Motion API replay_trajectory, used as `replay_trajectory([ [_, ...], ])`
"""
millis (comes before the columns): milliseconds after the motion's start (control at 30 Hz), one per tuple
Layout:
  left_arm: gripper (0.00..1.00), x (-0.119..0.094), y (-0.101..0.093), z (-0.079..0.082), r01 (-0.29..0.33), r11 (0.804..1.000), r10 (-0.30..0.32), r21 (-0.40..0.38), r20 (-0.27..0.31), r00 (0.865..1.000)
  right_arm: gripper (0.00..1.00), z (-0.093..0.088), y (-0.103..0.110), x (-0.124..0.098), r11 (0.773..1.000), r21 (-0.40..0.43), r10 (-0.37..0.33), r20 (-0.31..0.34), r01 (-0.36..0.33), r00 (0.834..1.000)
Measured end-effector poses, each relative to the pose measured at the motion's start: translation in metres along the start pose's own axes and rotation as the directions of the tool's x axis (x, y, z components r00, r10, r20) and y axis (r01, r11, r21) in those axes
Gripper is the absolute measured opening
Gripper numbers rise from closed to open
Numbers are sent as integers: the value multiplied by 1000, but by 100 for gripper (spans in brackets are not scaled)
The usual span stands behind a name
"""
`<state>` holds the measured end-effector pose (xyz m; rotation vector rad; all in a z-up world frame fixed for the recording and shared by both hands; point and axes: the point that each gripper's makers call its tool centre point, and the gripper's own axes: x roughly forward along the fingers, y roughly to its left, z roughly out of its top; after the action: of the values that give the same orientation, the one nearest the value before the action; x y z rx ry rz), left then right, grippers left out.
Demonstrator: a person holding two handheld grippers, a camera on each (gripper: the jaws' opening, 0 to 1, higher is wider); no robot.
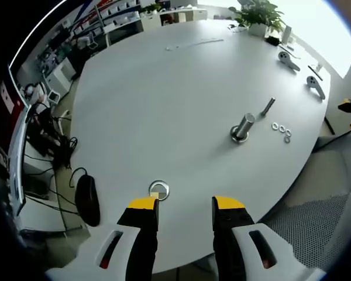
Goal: Place the washer onto the threaded stud by aligning its center hole with the stud, sliding it down to the base, and recovering from edge contact or off-axis alignment until the washer reaches the visible bottom stop.
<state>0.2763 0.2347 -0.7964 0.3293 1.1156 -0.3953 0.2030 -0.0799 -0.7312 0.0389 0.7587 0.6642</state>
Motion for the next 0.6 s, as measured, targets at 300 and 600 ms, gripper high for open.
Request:
replay_trajectory([
  [300,35,5,9,4,15,1000,-15,13,-5,1000,43,-1,7,1,999,-12,34,-6,-34,999],
  [600,35,13,18,9,27,999,-26,17,-9,1000,43,-3,9,3,999,-15,45,-17,-45,999],
])
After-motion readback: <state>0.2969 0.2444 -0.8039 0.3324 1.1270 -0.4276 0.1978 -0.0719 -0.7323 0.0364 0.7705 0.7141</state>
